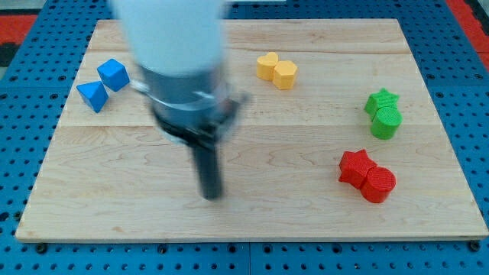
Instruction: Separate the red blocks
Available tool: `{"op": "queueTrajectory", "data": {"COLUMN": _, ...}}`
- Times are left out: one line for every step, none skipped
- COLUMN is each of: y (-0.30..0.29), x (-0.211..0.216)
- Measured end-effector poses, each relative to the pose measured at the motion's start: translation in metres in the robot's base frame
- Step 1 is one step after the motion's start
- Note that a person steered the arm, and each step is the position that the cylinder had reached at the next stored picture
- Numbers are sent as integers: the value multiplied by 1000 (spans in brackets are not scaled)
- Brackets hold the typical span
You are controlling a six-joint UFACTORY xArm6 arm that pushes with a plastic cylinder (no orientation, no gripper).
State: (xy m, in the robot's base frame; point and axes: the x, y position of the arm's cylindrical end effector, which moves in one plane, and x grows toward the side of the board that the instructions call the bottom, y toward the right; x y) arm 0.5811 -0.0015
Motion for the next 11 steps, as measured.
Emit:
{"op": "queueTrajectory", "data": {"y": 134, "x": 19}}
{"op": "queueTrajectory", "data": {"y": 243, "x": 12}}
{"op": "queueTrajectory", "data": {"y": 225, "x": -3}}
{"op": "queueTrajectory", "data": {"y": 170, "x": -20}}
{"op": "queueTrajectory", "data": {"y": 137, "x": -40}}
{"op": "queueTrajectory", "data": {"y": 109, "x": -56}}
{"op": "queueTrajectory", "data": {"y": 94, "x": -64}}
{"op": "queueTrajectory", "data": {"y": 84, "x": -70}}
{"op": "queueTrajectory", "data": {"y": 75, "x": -75}}
{"op": "queueTrajectory", "data": {"y": 66, "x": -78}}
{"op": "queueTrajectory", "data": {"y": 59, "x": -79}}
